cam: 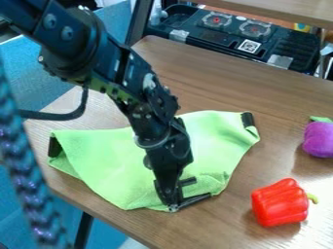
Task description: Unfold the cloth from bottom right to top left
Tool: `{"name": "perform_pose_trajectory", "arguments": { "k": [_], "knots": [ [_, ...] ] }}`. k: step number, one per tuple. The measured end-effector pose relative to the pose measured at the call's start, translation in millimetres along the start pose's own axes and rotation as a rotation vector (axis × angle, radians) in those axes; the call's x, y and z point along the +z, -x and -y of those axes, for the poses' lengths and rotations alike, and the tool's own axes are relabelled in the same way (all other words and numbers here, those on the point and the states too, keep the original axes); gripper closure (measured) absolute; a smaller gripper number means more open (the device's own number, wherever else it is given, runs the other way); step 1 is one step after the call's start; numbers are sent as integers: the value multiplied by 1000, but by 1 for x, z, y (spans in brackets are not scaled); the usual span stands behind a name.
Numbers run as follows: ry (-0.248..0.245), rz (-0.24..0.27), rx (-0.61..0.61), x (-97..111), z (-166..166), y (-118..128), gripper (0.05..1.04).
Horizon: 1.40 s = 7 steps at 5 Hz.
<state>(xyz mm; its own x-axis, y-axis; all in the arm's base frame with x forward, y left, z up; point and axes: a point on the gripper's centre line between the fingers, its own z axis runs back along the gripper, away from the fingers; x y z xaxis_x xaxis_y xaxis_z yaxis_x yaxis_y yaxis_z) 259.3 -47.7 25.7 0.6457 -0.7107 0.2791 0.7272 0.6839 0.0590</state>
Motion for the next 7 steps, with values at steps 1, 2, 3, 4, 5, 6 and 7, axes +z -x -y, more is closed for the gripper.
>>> {"name": "perform_pose_trajectory", "arguments": {
  "k": [1,2,3,4,5,6,7],
  "knots": [
    [9,12,11,5,-3,0,894],
    [12,14,16,5,-5,2,1012],
    [0,25,17,9,-8,2,1028],
    [2,31,43,15,-14,6,1029],
    [-14,68,111,30,-37,4,1029],
    [-43,122,213,53,-73,0,1029],
    [-81,143,292,59,-111,-2,1029]
  ]
}}
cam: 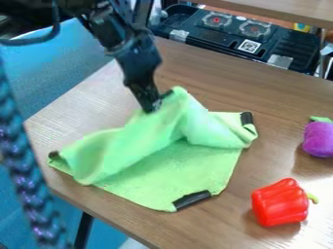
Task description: Unfold the cloth from bottom right to top left
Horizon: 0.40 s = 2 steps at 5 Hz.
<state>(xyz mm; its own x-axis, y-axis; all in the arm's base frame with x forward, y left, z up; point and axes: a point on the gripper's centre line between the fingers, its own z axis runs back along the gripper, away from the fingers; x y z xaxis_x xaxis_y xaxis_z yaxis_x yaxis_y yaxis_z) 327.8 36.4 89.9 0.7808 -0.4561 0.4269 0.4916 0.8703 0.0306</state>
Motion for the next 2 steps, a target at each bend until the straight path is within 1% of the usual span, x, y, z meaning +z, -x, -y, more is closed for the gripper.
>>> {"name": "perform_pose_trajectory", "arguments": {
  "k": [1,2],
  "knots": [
    [-25,1,74,-3,-30,-11,1029],
    [-66,4,173,-6,-71,-25,1029]
  ]
}}
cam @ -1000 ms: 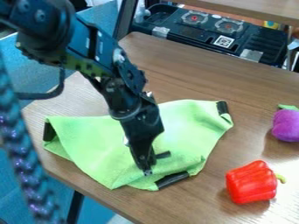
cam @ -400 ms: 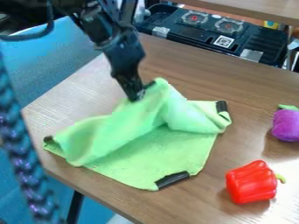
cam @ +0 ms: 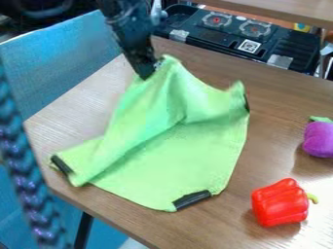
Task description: Unfold the cloth from bottom right to top left
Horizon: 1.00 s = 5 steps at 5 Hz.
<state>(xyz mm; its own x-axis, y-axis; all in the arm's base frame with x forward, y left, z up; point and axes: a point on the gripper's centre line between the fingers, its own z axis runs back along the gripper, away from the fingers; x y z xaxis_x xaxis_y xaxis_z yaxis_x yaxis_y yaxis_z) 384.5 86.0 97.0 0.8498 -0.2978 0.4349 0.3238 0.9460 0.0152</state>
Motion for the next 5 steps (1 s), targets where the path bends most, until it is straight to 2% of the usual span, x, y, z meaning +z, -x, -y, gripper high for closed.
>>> {"name": "perform_pose_trajectory", "arguments": {
  "k": [2,3,5],
  "knots": [
    [-61,-30,148,-19,-60,-22,1029],
    [-76,-70,154,-25,-77,-28,1029],
    [-142,-222,-11,-32,-97,-22,1029]
  ]
}}
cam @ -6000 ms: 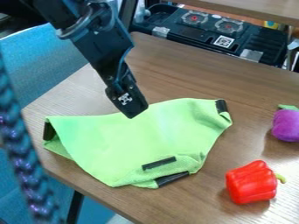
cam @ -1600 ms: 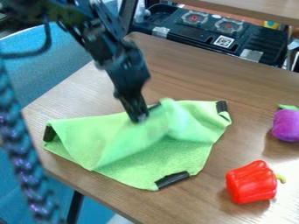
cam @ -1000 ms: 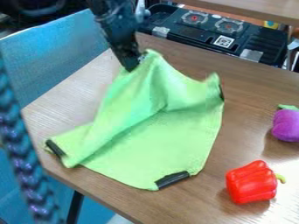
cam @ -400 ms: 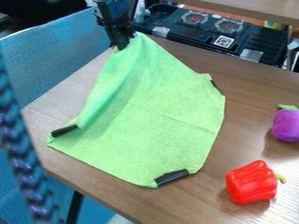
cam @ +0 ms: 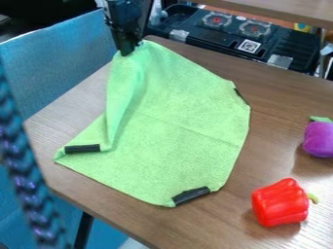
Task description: Unfold the cloth from bottom right to top left
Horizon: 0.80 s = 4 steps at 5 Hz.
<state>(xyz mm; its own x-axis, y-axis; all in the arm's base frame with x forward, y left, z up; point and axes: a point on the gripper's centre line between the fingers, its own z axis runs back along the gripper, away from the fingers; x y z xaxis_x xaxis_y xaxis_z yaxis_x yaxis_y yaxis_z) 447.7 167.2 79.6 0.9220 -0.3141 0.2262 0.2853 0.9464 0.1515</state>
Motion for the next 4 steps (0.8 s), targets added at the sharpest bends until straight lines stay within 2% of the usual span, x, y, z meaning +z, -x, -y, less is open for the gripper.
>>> {"name": "perform_pose_trajectory", "arguments": {
  "k": [1,2,3,4],
  "knots": [
    [34,-80,-105,-8,3,0,1029],
    [18,-60,-179,-12,1,-2,1013],
    [10,-29,-189,-17,1,-5,849],
    [22,-1,-144,-23,-4,1,616]
  ]
}}
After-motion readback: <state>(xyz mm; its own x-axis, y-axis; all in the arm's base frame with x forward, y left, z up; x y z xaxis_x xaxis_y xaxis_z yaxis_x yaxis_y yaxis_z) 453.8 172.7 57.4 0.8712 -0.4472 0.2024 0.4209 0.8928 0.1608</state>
